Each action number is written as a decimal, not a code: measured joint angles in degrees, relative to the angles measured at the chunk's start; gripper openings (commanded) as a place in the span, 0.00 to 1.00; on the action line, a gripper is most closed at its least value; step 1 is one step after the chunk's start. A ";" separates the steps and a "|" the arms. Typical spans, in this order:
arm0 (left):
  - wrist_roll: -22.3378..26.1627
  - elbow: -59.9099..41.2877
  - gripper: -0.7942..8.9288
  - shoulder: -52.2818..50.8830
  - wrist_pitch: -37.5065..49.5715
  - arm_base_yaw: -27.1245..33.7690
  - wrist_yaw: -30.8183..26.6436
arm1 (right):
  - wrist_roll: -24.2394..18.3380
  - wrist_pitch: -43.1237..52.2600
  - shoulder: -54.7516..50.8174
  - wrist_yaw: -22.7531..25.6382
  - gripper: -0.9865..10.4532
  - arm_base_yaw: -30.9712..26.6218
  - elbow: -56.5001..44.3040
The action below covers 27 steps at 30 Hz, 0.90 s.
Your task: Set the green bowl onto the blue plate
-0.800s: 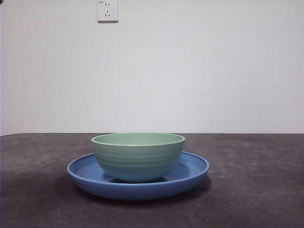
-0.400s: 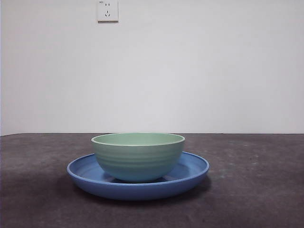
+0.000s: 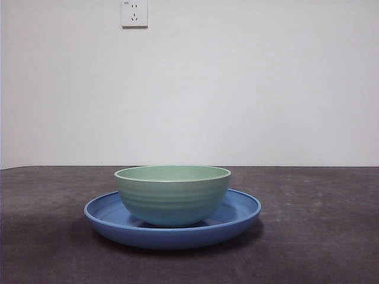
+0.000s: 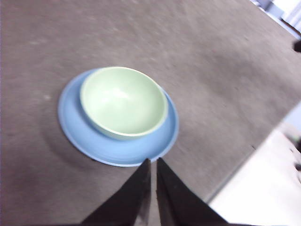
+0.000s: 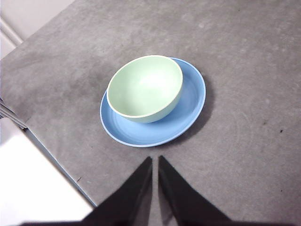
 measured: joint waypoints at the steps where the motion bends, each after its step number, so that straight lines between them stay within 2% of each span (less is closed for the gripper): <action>1: 0.02 0.00 0.10 -0.09 0.00 1.27 0.00 | 0.00 0.00 0.00 0.00 0.10 0.00 0.00; 4: 0.02 -0.33 0.10 -0.57 0.74 6.23 0.00 | 0.00 0.00 0.00 0.00 0.10 0.00 0.00; 10: 0.59 -7.52 0.10 -3.78 9.22 20.11 -0.04 | 0.00 0.00 0.00 0.00 0.10 0.00 0.00; 14: 3.98 -15.47 0.10 -7.06 16.50 28.17 -0.04 | 0.00 0.00 -0.02 0.00 0.10 0.00 0.00; 20: 11.89 -28.46 0.10 -15.93 23.76 34.82 -0.07 | 0.00 0.00 -0.02 0.00 0.10 0.00 0.00; 27: 14.05 -38.82 0.10 -26.69 28.35 39.91 -0.07 | 0.00 0.00 -0.02 0.00 0.10 0.00 0.00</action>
